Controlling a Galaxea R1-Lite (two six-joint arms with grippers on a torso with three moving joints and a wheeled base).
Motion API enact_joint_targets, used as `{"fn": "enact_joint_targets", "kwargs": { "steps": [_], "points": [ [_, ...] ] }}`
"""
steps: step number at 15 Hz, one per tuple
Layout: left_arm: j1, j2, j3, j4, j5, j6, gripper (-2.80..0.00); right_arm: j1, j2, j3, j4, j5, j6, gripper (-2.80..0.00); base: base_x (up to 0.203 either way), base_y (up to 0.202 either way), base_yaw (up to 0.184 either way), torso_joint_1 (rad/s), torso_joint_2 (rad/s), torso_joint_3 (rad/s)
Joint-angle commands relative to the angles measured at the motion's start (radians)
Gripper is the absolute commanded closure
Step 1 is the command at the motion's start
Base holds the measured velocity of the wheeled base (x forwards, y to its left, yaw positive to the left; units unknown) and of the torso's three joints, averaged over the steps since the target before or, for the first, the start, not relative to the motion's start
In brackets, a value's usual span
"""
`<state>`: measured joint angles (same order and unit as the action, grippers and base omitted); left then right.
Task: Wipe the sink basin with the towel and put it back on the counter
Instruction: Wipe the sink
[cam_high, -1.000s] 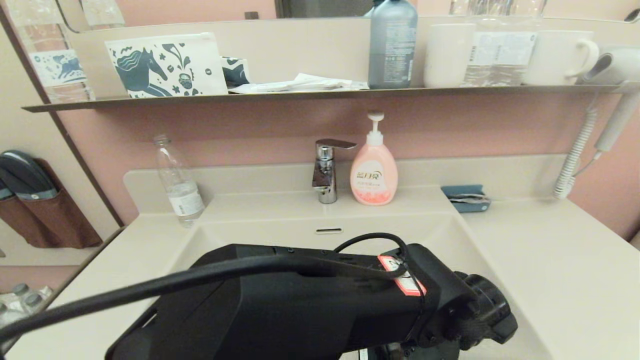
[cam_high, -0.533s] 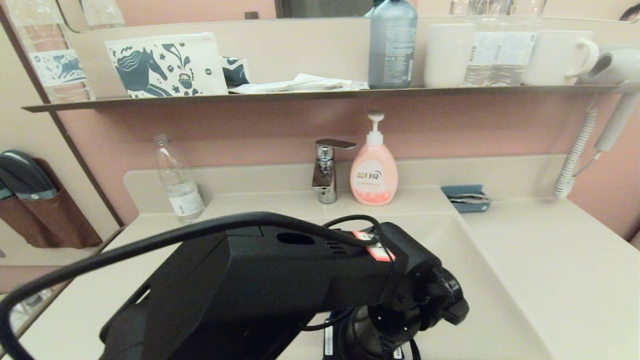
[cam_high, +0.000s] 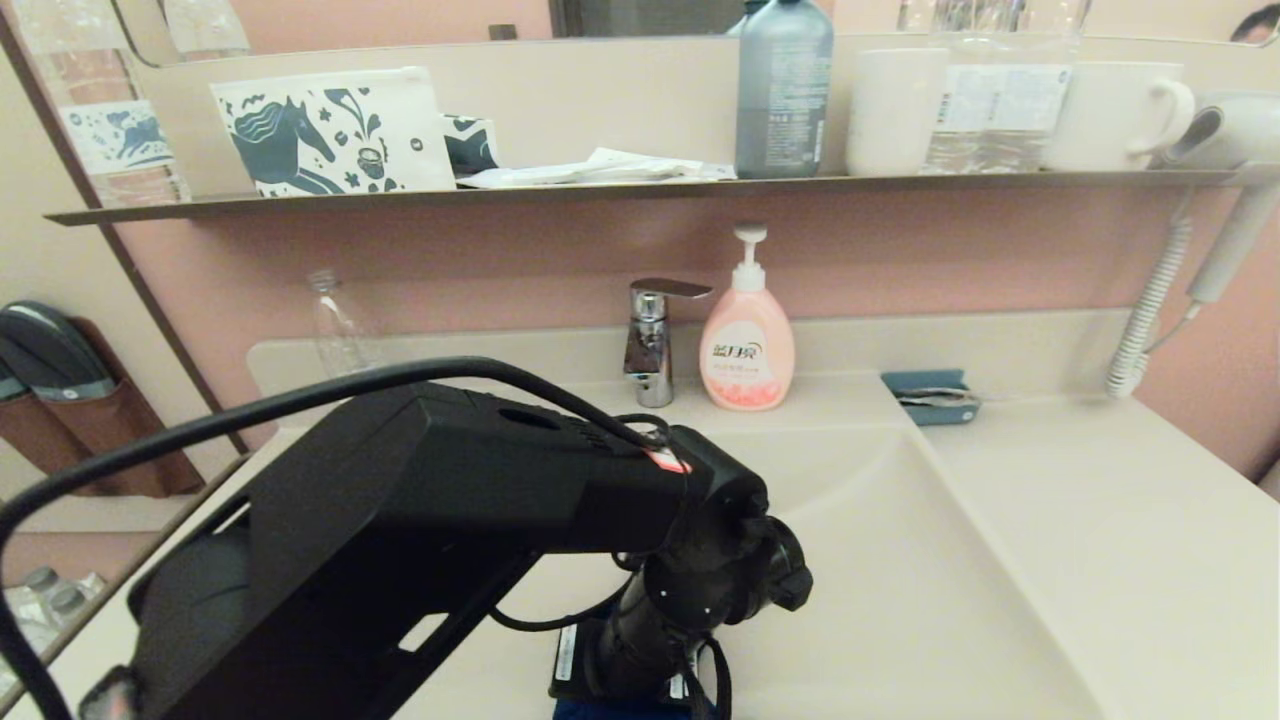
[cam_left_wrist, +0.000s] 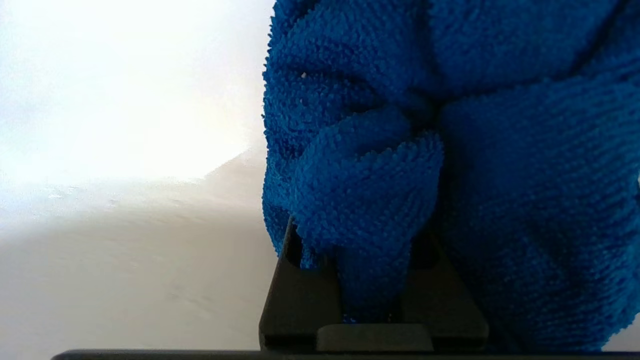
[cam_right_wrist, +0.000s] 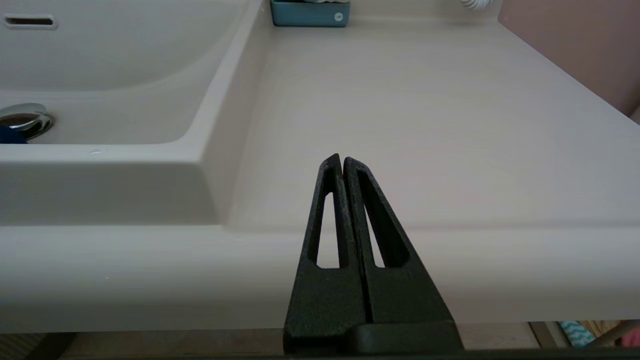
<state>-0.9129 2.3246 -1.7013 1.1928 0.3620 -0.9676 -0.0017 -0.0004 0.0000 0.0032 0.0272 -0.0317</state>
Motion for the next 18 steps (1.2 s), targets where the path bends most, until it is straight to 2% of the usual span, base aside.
{"fn": "enact_joint_targets", "kwargs": {
  "steps": [1,6,9,13,18],
  "points": [
    [0.047,-0.05,0.082,-0.018,0.016,0.002,0.0,0.0,0.0,0.0,0.0,-0.001,-0.001,0.0,0.0,0.0,0.0,0.0,0.0,0.0],
    [0.098,-0.148,0.279,-0.086,0.044,0.041,0.0,0.0,0.0,0.0,0.001,0.0,-0.001,0.0,0.0,0.0,0.0,0.0,0.0,0.0],
    [0.165,-0.173,0.4,-0.162,0.188,0.078,0.0,0.0,0.0,0.0,0.0,0.0,-0.001,0.0,0.0,0.0,0.0,0.0,0.0,0.0],
    [0.246,-0.27,0.453,-0.277,0.202,0.211,0.0,0.0,0.0,0.0,0.0,0.0,-0.001,0.0,0.0,0.0,0.0,0.0,0.0,0.0],
    [0.296,-0.319,0.452,-0.346,0.225,0.24,0.0,0.0,0.0,0.0,0.0,0.0,-0.001,0.0,0.0,0.0,0.0,0.0,0.0,0.0]
  ]
}}
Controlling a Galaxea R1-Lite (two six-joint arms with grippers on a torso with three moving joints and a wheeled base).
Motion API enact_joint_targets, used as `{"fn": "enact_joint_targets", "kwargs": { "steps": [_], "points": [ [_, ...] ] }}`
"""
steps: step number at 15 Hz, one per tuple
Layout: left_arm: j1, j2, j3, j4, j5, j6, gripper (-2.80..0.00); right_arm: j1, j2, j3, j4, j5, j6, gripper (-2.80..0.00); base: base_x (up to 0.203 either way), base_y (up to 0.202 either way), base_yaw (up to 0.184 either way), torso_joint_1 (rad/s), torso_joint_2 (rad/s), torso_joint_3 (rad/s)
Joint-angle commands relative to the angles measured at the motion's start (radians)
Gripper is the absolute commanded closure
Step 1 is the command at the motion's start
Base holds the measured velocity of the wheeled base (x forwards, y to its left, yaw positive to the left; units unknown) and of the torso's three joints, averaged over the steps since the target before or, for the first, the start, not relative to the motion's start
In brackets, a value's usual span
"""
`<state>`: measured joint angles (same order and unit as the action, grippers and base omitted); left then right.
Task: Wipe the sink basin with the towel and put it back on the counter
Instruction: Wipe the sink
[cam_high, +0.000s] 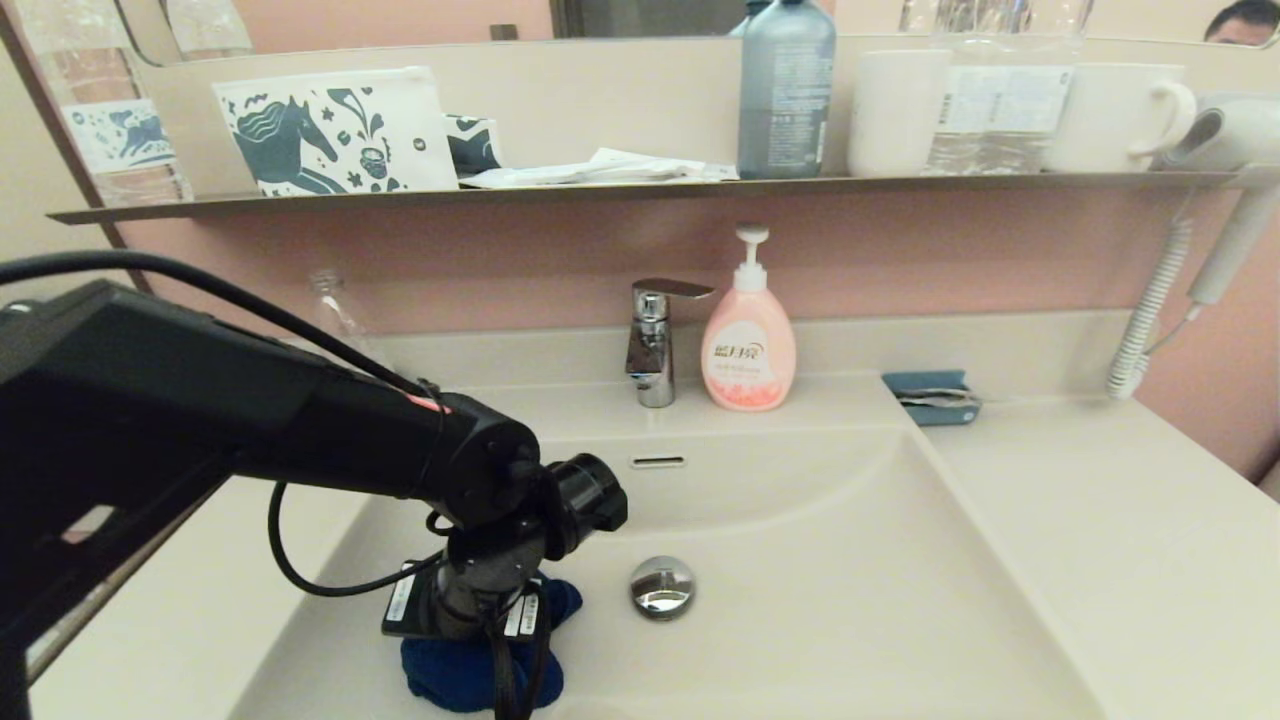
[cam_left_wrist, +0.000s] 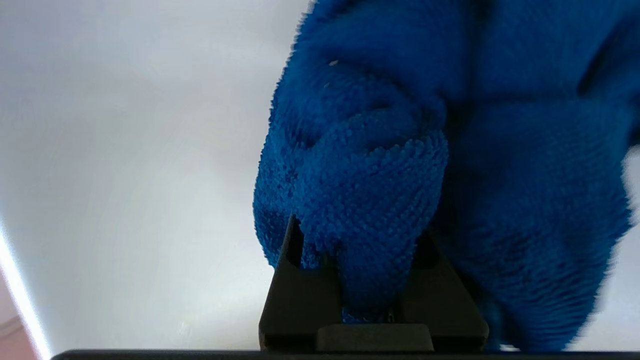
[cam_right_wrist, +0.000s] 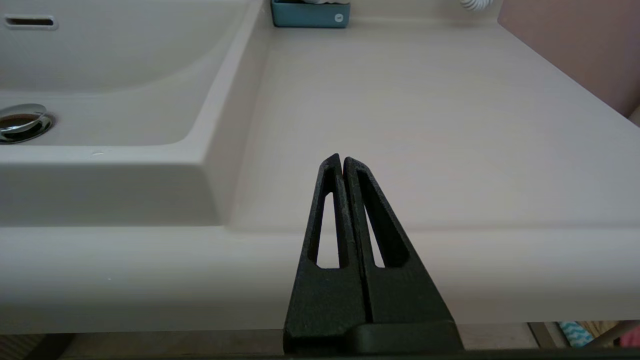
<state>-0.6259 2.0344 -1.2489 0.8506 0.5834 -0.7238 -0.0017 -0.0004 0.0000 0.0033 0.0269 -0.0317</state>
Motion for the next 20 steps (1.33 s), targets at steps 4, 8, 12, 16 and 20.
{"fn": "enact_joint_targets", "kwargs": {
  "steps": [4,8,12,16,20],
  "points": [
    [-0.012,-0.133,-0.012,-0.026,0.006,-0.005,0.0,0.0,0.0,0.0,0.0,0.001,-0.001,0.0,0.0,0.0,0.0,0.0,0.0,0.0],
    [-0.014,-0.143,0.007,-0.079,0.013,-0.007,0.0,0.0,0.0,0.0,0.0,0.001,-0.001,0.0,0.0,0.0,0.0,0.0,0.0,0.0],
    [0.018,-0.091,0.075,-0.245,0.013,-0.004,0.0,0.0,0.0,0.0,0.0,0.001,-0.001,0.0,0.0,0.0,0.0,0.0,0.0,0.0],
    [0.054,-0.054,0.092,-0.374,0.013,0.04,0.0,0.0,0.0,0.0,0.001,0.001,-0.001,0.0,0.0,0.0,0.0,0.0,0.0,0.0],
    [0.087,-0.052,0.224,-0.726,0.014,0.199,0.0,0.0,0.0,0.0,0.0,0.0,-0.001,0.0,0.0,0.0,0.0,0.0,0.0,0.0]
  ]
}}
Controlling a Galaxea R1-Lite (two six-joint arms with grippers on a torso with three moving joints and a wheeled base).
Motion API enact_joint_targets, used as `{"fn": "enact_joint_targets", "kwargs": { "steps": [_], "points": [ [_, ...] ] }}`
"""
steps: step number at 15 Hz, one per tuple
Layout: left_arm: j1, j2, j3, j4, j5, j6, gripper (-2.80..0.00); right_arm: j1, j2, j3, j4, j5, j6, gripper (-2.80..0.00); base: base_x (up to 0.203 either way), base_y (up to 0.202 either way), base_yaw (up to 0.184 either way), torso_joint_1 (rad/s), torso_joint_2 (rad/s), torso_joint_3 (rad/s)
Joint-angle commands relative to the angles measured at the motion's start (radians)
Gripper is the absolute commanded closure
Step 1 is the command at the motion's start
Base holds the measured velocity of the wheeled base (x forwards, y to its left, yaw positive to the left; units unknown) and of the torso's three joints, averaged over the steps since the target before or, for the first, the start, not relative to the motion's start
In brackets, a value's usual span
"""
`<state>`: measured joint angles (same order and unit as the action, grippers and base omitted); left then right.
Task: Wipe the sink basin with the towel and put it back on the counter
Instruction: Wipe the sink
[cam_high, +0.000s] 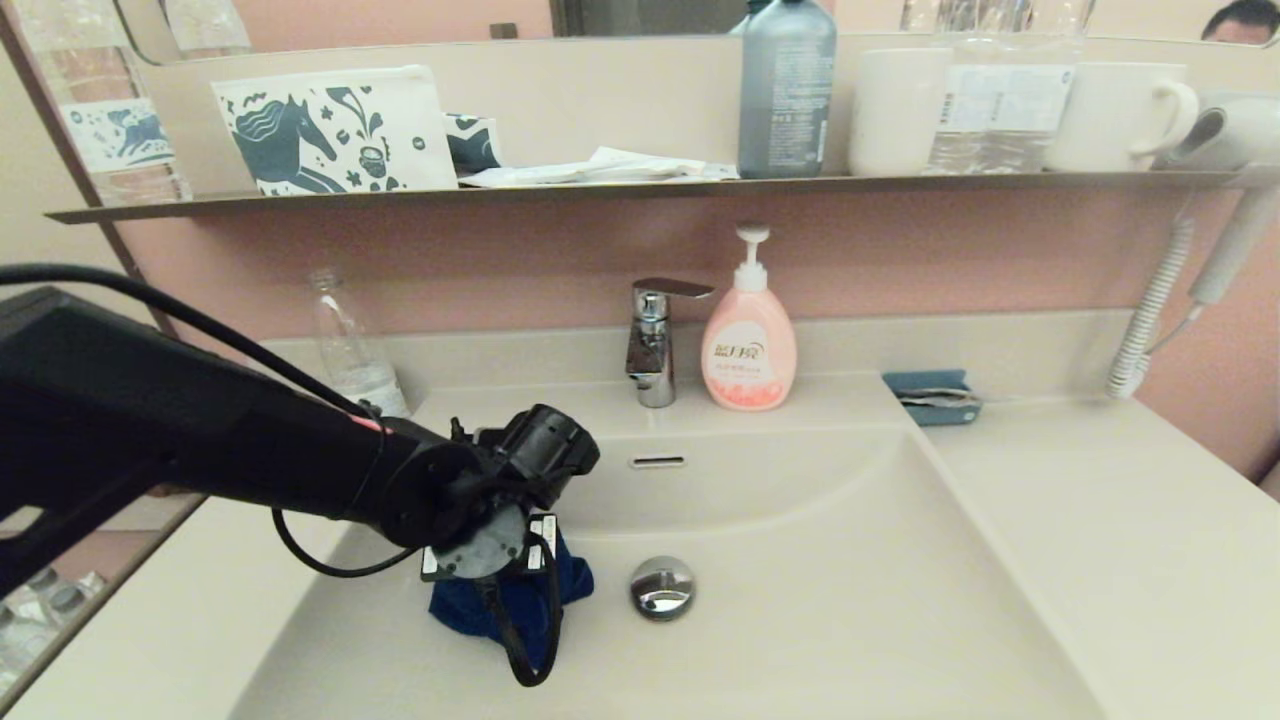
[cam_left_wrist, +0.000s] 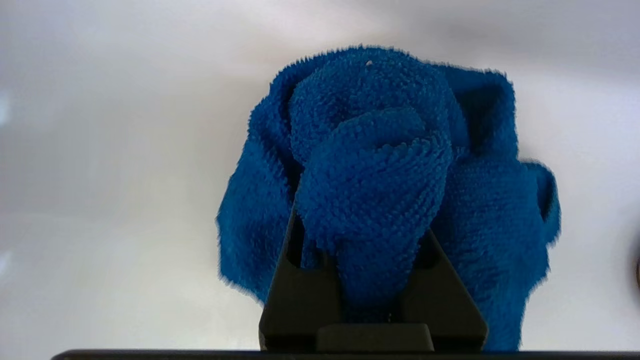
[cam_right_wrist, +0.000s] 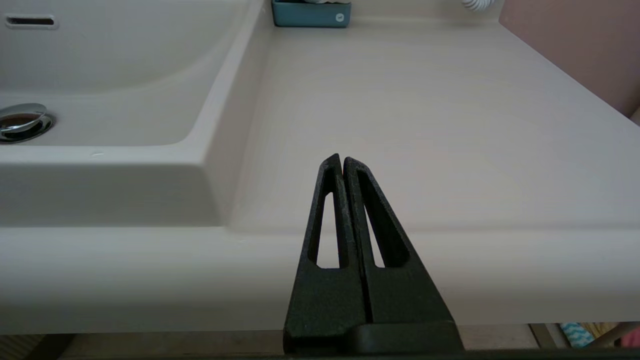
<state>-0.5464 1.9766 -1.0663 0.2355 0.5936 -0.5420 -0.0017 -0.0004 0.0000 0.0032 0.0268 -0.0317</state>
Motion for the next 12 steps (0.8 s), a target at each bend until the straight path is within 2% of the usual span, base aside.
{"fn": "enact_joint_targets", "kwargs": {
  "steps": [1,6,9,12],
  "points": [
    [-0.01,0.005,0.065,-0.16,0.005,0.022,0.0,0.0,0.0,0.0,0.0,0.001,-0.001,0.0,0.0,0.0,0.0,0.0,0.0,0.0],
    [-0.064,0.048,0.079,-0.343,0.059,0.015,0.0,0.0,0.0,0.0,0.0,0.001,-0.001,0.0,0.0,0.0,0.0,0.0,0.0,0.0],
    [-0.126,0.082,0.073,-0.349,0.087,-0.06,0.0,0.001,0.0,0.0,0.0,0.001,-0.001,0.0,0.0,0.0,0.0,0.0,0.0,0.0],
    [-0.161,0.117,0.022,-0.35,0.091,-0.08,0.0,0.0,0.0,0.0,0.0,0.001,-0.001,0.0,0.0,0.0,0.0,0.0,0.0,0.0]
  ]
}}
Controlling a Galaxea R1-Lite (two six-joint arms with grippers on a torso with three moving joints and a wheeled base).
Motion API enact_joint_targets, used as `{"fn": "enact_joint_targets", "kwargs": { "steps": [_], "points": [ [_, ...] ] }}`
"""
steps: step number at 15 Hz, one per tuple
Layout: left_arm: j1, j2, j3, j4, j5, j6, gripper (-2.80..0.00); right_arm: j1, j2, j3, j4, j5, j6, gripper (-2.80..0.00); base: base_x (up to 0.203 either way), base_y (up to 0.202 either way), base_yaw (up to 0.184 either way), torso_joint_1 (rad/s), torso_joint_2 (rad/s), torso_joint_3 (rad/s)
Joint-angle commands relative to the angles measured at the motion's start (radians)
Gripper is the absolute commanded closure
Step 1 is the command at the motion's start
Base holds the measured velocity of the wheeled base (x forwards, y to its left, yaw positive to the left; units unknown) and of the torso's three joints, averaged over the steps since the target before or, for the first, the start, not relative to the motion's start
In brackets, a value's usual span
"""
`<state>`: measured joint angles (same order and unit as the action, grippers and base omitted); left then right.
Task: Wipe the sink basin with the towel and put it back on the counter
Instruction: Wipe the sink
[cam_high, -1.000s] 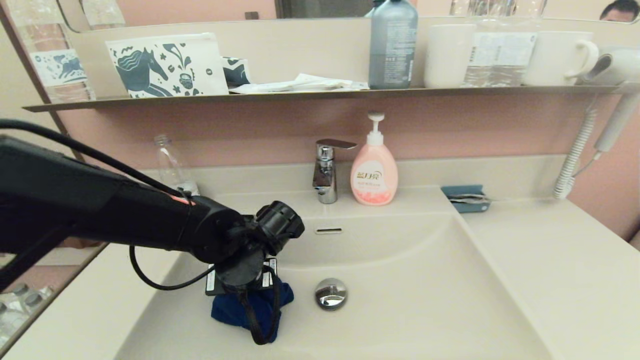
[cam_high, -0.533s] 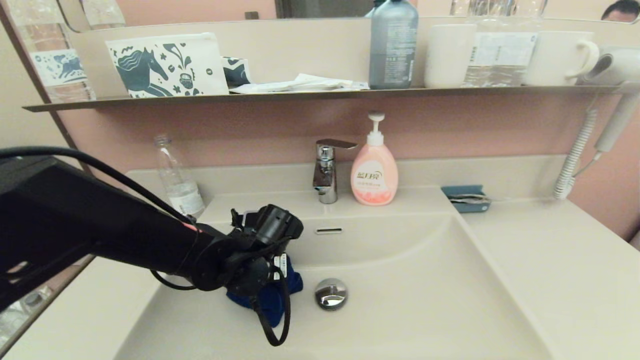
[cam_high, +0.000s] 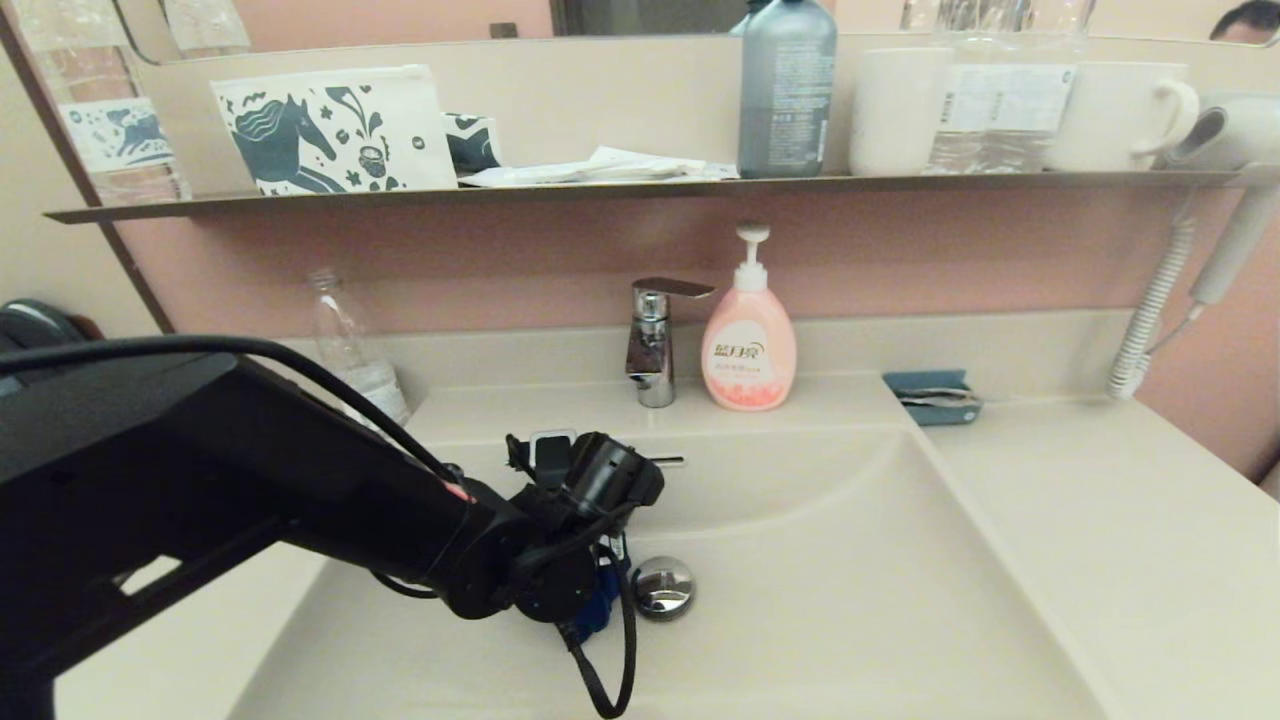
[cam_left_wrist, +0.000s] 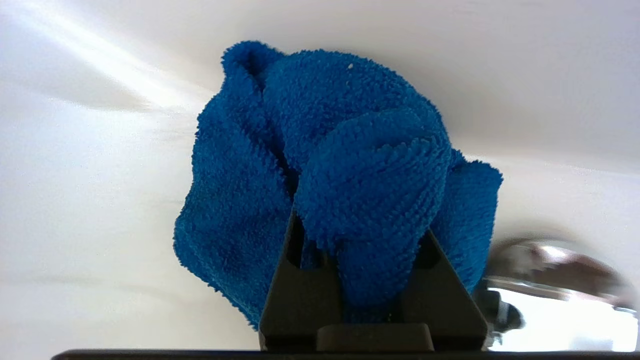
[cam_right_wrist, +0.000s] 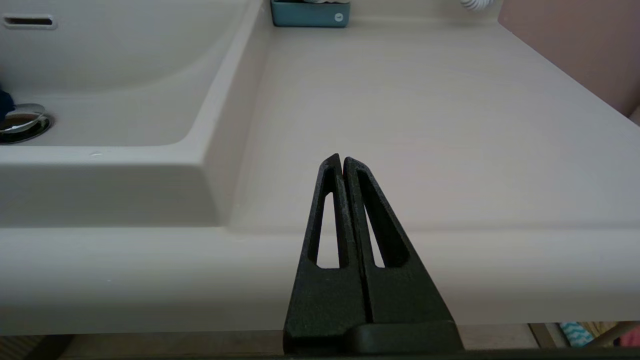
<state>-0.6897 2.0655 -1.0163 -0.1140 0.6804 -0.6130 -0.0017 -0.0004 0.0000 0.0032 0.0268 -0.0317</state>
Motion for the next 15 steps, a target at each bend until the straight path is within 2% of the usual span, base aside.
{"fn": "enact_joint_targets", "kwargs": {
  "steps": [1,7,12,15],
  "points": [
    [-0.033,0.043,-0.051,0.0,0.01,-0.018,0.0,0.0,0.0,0.0,0.0,0.001,-0.001,0.0,0.0,0.0,0.0,0.0,0.0,0.0],
    [-0.144,0.136,-0.159,0.038,0.051,-0.028,0.0,0.0,0.0,0.0,0.0,0.001,-0.001,0.0,0.0,0.0,0.0,0.0,0.0,0.0],
    [-0.16,0.191,-0.263,0.165,0.029,-0.039,0.0,0.0,0.0,0.0,0.0,0.001,-0.001,0.0,0.0,0.0,0.0,0.0,0.0,0.0],
    [-0.212,0.224,-0.404,0.276,0.026,-0.077,0.0,0.0,0.0,0.0,0.0,0.001,-0.001,0.0,0.0,0.0,0.0,0.0,0.0,0.0]
  ]
}}
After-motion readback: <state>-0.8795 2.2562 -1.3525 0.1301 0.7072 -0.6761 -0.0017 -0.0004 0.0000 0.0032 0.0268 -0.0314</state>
